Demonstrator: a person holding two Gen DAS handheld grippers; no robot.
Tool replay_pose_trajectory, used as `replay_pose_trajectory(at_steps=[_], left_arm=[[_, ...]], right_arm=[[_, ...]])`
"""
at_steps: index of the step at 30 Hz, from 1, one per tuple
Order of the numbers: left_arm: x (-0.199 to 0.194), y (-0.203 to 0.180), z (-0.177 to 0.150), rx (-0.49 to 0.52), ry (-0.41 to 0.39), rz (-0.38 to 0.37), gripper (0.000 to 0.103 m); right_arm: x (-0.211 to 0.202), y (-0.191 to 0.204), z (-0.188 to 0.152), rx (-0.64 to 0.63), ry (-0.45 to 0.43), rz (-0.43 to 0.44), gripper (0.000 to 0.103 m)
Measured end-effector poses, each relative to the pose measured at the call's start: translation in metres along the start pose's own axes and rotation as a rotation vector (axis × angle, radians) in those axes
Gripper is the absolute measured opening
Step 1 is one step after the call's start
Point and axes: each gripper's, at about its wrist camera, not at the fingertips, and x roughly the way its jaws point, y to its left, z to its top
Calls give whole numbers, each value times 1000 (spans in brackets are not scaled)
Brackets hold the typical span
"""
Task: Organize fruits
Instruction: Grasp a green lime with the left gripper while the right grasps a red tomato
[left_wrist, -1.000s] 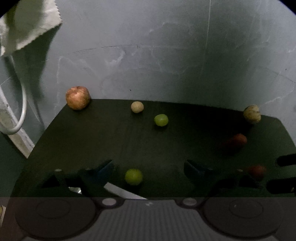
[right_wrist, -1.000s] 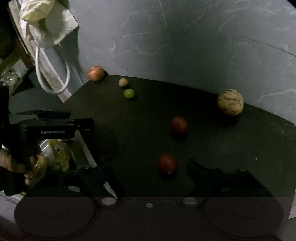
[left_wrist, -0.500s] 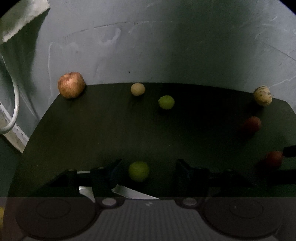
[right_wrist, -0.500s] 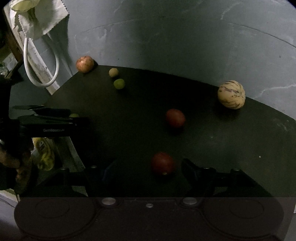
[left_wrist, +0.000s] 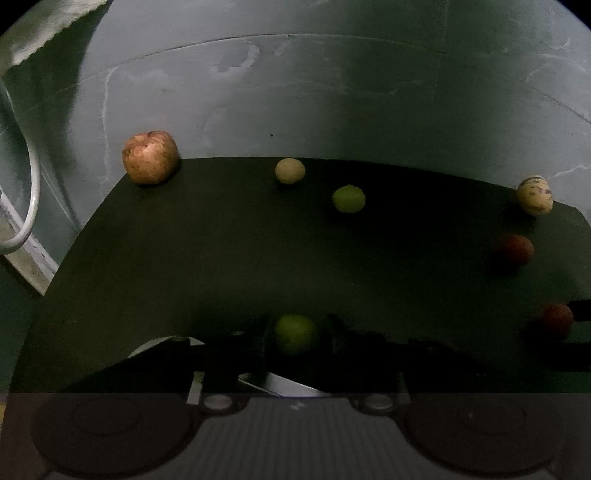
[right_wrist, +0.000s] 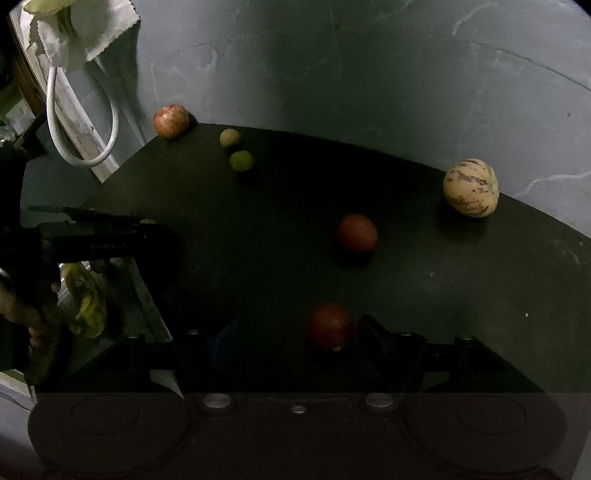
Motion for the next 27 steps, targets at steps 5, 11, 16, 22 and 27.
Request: replay_pose_trajectory(at_steps=[5,11,16,22,27], left_arm=[[2,1,0,0,-7,-1,26],[1,0,-2,4,-12,3,26],[0,-3,-3,5,-11,-3,25],[-17,-22,-3,16,-39,-25,25],[-44,-41,-7,-15,-73,-24,25]], right_arm=[[4,1,0,-8,7,-23,63],[10,-3,0,-14,13,-50,41],[11,-8,1,-7,5,-52,31],[1,0,8,-37,-29,1,31],[-14,6,14,-59,-64,49,31]])
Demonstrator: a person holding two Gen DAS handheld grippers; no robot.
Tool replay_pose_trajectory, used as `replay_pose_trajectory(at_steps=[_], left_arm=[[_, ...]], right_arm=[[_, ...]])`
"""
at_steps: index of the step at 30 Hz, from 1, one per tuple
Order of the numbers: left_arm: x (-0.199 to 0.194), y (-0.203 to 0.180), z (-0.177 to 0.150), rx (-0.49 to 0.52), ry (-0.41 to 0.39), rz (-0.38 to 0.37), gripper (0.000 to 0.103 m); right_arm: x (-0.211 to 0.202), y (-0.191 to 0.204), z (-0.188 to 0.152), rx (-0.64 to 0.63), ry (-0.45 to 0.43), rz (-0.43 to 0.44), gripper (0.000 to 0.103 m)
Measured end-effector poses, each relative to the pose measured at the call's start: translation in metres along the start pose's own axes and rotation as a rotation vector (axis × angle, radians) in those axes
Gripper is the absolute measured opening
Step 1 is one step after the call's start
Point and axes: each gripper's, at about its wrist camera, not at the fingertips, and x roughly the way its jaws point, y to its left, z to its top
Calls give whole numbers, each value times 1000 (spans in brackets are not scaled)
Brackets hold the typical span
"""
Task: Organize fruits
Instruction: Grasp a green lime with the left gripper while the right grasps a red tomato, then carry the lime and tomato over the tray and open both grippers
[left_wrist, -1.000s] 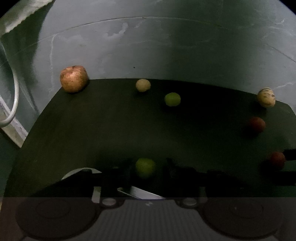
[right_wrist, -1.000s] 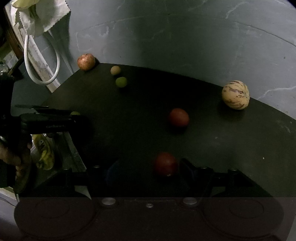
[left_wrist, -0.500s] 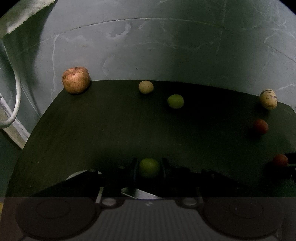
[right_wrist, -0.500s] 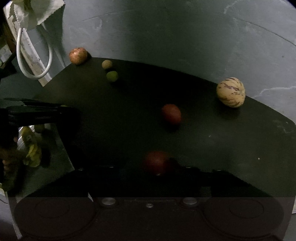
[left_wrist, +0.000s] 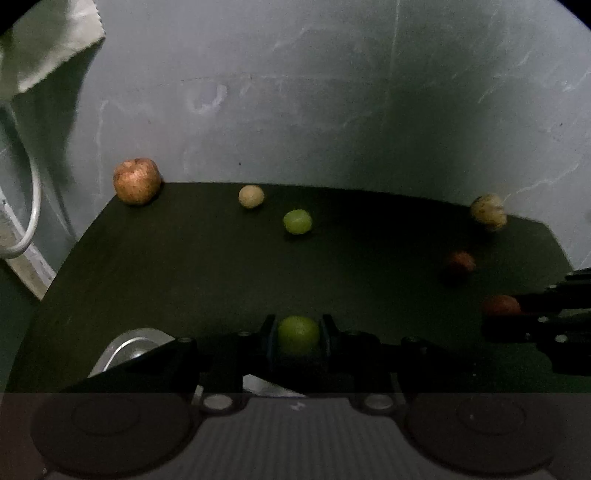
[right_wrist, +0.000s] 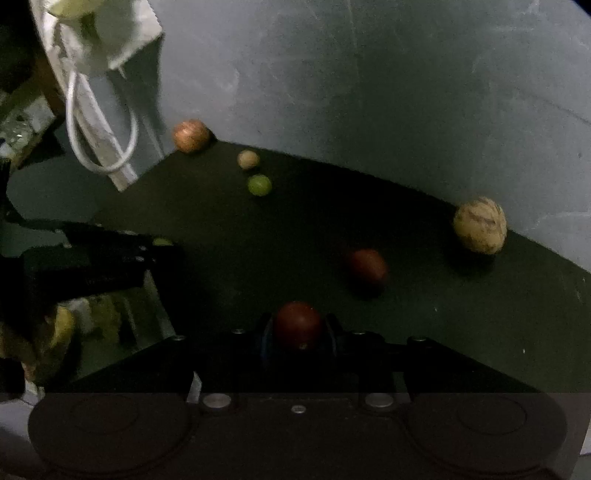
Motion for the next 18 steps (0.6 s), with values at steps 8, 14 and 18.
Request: replay_pose_trajectory(at_steps=[8,14,18], left_arm=[[-47,-32,-10,-47,-36,54,25],[-88,-54,-20,-107,-77,120,25],[-114,-64,-30,-162,-110,165,25]], right_arm=[[-38,4,8,-65,-70,105,30],[-73,5,8,-132,-113,165,31],[-95,7,6,-184,-133,203,31]])
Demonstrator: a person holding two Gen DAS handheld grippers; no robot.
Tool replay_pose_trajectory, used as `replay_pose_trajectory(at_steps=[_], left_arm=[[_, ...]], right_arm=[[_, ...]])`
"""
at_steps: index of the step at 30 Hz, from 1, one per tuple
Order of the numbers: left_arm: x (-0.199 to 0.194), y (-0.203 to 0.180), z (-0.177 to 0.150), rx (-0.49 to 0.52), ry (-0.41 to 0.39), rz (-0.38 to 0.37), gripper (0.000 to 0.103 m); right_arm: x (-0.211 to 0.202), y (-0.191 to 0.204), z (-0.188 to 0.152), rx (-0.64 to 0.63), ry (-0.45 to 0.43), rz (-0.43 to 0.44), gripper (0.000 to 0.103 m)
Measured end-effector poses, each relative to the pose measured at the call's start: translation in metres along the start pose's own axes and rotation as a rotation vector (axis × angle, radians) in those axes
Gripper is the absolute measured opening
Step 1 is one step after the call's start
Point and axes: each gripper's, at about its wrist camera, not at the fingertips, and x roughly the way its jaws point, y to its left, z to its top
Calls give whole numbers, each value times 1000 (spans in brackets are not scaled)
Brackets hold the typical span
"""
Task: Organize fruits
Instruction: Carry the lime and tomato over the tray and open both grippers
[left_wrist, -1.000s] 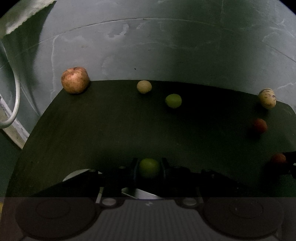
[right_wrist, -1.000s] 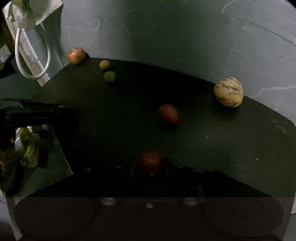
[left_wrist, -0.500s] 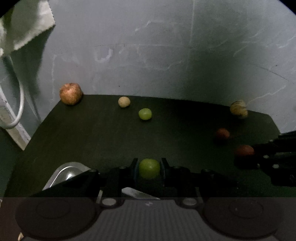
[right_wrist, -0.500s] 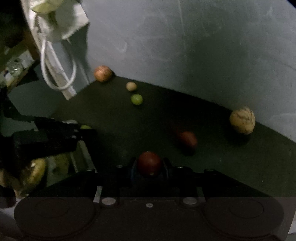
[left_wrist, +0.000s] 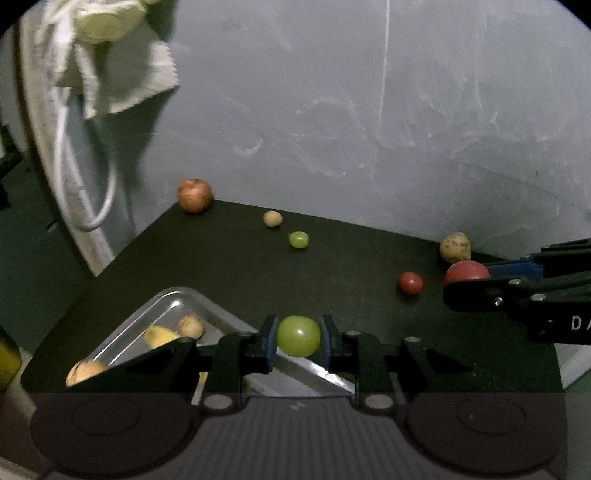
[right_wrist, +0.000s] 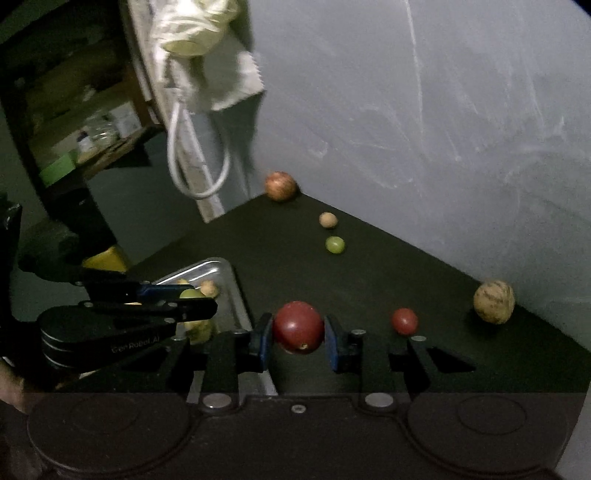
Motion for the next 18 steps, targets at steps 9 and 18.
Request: replay_pose_trajectory(at_steps=[9,18], left_arm=[[-58,2,-27,-121,-52,114,25],[-97,18,-69,-263,-52,240,25]], right_arm=[[-32,25,0,-127,-18,110,31],[-38,63,-2,-258,-2,238,31]])
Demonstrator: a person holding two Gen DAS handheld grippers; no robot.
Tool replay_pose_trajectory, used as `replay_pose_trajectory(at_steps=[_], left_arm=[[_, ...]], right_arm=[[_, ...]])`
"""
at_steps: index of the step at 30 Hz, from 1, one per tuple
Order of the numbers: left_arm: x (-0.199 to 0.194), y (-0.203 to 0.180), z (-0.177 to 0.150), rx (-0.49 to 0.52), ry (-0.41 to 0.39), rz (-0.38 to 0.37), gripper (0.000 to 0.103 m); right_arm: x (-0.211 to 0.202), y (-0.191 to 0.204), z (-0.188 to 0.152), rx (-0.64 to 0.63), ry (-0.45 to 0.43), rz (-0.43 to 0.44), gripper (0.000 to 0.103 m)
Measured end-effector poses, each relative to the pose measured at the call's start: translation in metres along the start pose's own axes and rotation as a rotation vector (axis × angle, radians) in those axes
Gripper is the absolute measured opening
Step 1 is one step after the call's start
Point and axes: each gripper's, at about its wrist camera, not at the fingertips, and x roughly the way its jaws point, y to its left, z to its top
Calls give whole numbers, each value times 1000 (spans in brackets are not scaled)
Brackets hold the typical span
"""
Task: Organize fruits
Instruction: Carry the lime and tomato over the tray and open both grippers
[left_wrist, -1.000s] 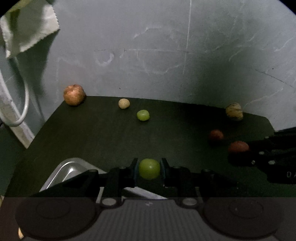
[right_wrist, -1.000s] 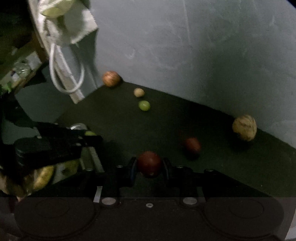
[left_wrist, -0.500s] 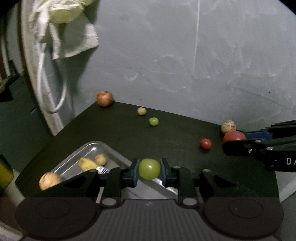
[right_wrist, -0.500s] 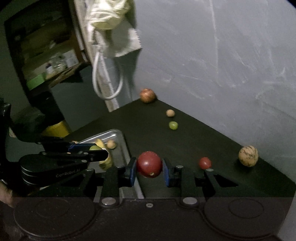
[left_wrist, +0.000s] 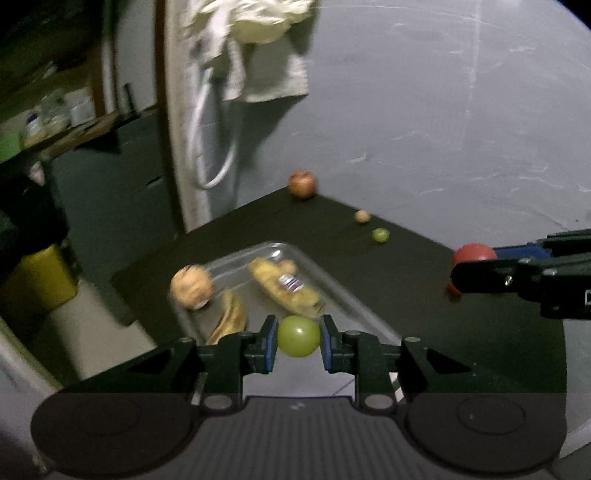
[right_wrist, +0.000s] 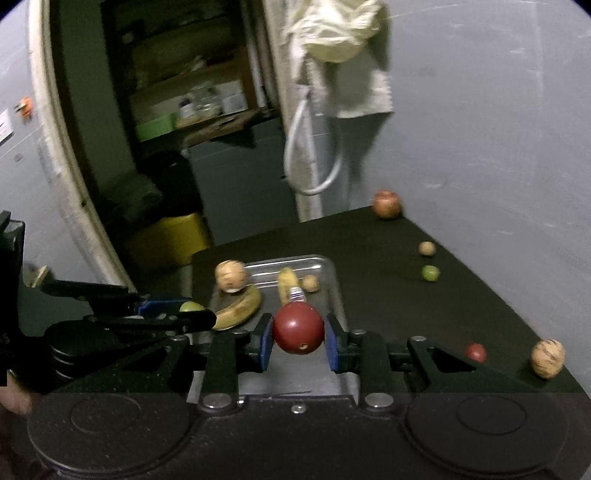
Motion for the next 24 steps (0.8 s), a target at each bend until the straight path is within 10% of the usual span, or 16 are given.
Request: replay_pose_trajectory(at_steps=[24], left_arm=[[108,37,-22,-1,117,-38,25]], right_arm=[[150,-7,-11,-1,271,19,30]])
